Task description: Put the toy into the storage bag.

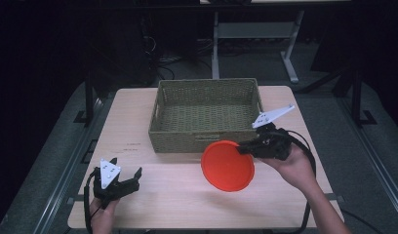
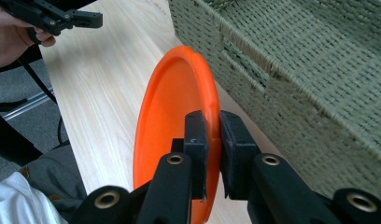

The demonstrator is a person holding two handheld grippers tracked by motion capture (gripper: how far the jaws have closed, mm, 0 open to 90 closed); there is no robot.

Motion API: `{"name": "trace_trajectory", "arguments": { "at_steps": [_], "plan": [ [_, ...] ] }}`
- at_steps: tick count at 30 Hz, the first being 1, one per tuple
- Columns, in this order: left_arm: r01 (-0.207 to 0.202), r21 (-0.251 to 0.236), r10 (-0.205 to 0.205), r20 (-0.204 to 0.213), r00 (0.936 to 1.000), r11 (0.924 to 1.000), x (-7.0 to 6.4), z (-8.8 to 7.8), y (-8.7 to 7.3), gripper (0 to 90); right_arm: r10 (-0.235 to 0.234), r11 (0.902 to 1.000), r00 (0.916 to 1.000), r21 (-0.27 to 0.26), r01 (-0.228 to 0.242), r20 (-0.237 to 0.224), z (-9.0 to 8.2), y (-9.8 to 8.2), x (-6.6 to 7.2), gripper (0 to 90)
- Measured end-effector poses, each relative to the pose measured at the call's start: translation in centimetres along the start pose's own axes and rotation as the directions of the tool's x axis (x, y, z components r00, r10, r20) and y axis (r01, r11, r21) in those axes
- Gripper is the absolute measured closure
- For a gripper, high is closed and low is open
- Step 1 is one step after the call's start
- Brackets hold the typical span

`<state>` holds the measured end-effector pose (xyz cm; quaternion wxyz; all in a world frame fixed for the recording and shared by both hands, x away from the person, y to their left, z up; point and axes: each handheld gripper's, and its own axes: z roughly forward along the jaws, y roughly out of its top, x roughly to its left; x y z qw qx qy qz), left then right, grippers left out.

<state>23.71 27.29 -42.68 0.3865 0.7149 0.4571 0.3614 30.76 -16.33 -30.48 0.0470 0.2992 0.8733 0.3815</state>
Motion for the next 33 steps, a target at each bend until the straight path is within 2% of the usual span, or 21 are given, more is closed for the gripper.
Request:
{"name": "trace_trajectory", "arguments": {
  "at_steps": [10, 15, 17, 19, 22, 33],
  "plan": [
    [0.007, -0.003, -0.007, -0.007, 1.0, 1.0, 0.2, -0.1, 0.0, 12.7, -0.018, 0.9998, 0.9998, 0.005, 0.018, 0.01, -0.6, 2.2, -0.1, 81.7],
    [0.01, -0.003, -0.01, -0.009, 0.9999, 1.0, 0.3, 0.0, -0.1, 12.7, -0.011, 0.9999, 0.9999, 0.001, 0.011, 0.01, -0.9, 3.2, -0.4, 81.7],
    [0.012, -0.004, -0.012, -0.009, 0.9999, 0.9999, 0.3, 0.0, -0.1, 12.7, -0.017, 0.9998, 0.9999, -0.006, 0.017, 0.003, -1.0, 3.6, -0.7, 81.7],
    [0.011, -0.005, -0.011, -0.009, 0.9999, 0.9999, 0.3, 0.0, -0.1, 12.7, -0.003, 1.0, 1.0, -0.009, 0.003, 0.0, -1.1, 4.0, -1.2, 81.7],
    [0.01, -0.006, -0.01, -0.008, 0.9999, 0.9999, 0.3, -0.1, -0.1, 12.7, 0.0, 1.0, 0.9999, 0.0, 0.0, 0.015, -1.3, 4.8, -1.8, 81.7],
    [0.007, -0.002, -0.007, -0.008, 0.9999, 1.0, 0.3, 0.0, -0.1, 12.7, 0.02, 0.9997, 0.999, -0.012, -0.02, 0.039, -2.0, 6.9, -2.7, 81.6]
  ]
}}
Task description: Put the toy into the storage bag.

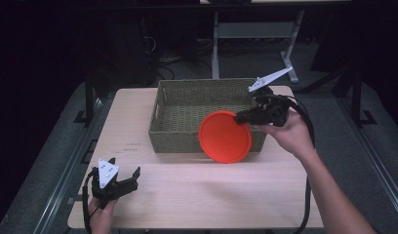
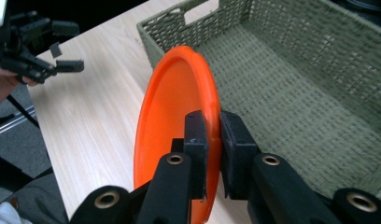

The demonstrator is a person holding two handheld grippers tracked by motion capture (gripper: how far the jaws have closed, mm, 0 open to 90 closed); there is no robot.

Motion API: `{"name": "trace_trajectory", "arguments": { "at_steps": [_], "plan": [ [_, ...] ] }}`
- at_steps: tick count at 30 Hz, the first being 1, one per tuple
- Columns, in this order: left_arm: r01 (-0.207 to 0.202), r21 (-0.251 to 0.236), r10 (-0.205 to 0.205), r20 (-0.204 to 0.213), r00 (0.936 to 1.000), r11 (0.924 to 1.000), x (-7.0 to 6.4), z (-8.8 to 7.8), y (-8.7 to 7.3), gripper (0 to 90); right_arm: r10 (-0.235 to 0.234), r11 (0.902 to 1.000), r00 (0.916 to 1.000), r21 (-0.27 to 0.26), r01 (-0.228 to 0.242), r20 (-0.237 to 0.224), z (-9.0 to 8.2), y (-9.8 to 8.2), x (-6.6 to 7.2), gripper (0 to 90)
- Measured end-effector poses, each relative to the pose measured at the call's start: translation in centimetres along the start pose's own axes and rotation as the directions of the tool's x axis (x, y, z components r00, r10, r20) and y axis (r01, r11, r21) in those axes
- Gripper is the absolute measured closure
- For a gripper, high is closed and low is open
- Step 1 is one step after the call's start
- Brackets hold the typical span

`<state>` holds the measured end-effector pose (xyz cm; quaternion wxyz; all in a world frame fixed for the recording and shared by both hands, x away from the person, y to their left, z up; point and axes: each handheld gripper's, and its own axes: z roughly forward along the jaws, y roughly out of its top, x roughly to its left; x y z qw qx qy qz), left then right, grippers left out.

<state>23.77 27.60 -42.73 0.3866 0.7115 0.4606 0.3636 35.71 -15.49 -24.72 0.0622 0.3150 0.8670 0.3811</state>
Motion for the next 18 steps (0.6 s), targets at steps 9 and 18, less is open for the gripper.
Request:
{"name": "trace_trajectory", "arguments": {
  "at_steps": [9, 18],
  "plan": [
    [0.005, 0.005, -0.005, 0.001, 1.0, 1.0, 0.1, 0.0, 0.0, 12.7, 0.016, 0.9998, 0.9998, -0.014, -0.016, 0.014, -0.4, 1.8, -1.4, 81.6],
    [0.008, 0.006, -0.008, -0.005, 1.0, 1.0, 0.3, 0.0, 0.0, 12.7, 0.034, 0.9993, 0.9989, -0.013, -0.034, 0.031, 0.3, 3.3, -2.3, 81.6]
  ]
}}
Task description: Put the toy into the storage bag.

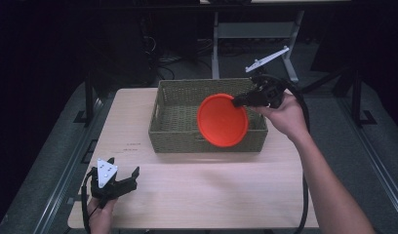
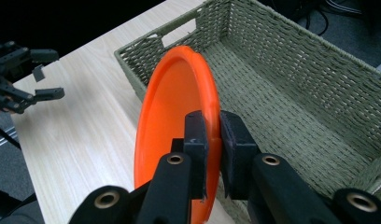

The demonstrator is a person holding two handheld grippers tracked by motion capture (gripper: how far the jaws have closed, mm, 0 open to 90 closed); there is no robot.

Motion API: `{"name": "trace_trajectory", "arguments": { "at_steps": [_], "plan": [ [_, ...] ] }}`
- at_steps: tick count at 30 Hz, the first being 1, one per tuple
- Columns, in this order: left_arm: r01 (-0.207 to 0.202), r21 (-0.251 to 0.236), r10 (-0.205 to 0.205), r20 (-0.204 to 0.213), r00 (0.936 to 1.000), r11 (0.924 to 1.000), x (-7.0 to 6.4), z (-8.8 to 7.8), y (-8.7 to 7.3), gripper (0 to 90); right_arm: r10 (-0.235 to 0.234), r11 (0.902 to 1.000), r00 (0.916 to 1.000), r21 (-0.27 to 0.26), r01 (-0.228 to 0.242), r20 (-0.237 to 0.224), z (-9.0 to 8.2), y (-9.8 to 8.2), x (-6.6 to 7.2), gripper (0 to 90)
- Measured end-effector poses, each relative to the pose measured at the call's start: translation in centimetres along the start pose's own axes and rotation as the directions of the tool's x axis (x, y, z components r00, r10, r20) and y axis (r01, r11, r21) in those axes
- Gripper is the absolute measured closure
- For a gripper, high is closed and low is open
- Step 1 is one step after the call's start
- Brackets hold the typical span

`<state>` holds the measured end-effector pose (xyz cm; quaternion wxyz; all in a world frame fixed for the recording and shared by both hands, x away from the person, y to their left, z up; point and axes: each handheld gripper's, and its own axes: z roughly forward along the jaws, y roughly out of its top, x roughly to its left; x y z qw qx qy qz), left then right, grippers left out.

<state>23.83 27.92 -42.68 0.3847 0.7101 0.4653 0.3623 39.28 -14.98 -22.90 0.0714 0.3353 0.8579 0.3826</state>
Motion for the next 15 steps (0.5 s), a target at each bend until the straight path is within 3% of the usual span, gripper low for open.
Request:
{"name": "trace_trajectory", "arguments": {
  "at_steps": [15],
  "plan": [
    [0.002, -0.001, -0.002, 0.0, 1.0, 1.0, 0.0, 0.1, 0.0, 12.7, 0.055, 0.9985, 0.9979, -0.005, -0.055, 0.033, 0.8, 1.1, -2.0, 81.6]
  ]
}}
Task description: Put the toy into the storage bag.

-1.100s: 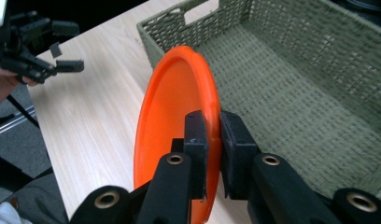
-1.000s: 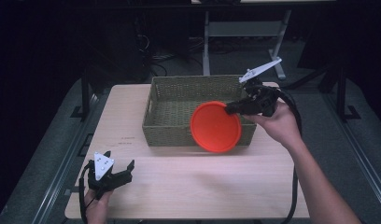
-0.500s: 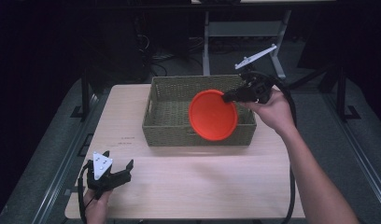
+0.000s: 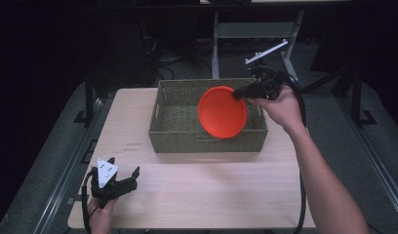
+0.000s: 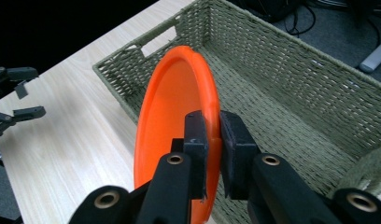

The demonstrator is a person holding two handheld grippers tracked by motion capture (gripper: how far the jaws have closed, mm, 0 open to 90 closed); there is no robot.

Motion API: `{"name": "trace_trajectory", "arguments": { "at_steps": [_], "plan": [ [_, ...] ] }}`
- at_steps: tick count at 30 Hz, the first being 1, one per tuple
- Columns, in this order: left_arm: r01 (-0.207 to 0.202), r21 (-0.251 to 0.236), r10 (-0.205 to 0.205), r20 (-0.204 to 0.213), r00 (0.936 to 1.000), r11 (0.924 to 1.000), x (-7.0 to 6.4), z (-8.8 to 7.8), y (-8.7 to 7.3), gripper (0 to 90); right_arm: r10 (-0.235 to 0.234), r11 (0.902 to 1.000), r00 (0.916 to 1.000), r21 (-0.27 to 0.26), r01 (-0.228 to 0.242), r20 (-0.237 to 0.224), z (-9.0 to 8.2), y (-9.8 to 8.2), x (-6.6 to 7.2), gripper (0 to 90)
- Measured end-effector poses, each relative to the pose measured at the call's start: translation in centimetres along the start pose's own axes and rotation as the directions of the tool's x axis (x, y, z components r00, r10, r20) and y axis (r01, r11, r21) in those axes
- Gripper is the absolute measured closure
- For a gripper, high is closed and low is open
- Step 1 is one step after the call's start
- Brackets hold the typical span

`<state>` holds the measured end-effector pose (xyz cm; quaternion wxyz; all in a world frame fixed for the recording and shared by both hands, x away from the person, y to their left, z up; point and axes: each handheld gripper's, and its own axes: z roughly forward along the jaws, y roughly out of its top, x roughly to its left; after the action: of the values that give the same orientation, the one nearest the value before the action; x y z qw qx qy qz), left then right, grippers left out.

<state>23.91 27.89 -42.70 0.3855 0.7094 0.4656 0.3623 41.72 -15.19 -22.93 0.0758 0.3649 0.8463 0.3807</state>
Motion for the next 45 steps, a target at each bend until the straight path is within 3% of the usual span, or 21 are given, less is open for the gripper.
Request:
{"name": "trace_trajectory", "arguments": {
  "at_steps": [35, 40, 45],
  "plan": [
    [0.002, -0.004, -0.002, 0.009, 1.0, 1.0, -0.2, 0.0, 0.0, 12.7, 0.077, 0.997, 0.9945, 0.005, -0.077, 0.072, 2.2, 1.1, -2.7, 81.6],
    [-0.021, -0.002, 0.021, 0.008, 0.9998, 0.9998, -0.3, 0.0, 0.1, 12.7, 0.08, 0.9968, 0.9938, 0.0, -0.081, 0.077, 2.5, 1.1, -2.9, 81.5],
    [-0.007, -0.004, 0.007, 0.007, 0.9999, 1.0, -0.3, 0.1, 0.1, 12.7, 0.088, 0.9961, 0.9929, -0.003, -0.088, 0.08, 3.0, 1.2, -3.0, 81.5]
  ]
}}
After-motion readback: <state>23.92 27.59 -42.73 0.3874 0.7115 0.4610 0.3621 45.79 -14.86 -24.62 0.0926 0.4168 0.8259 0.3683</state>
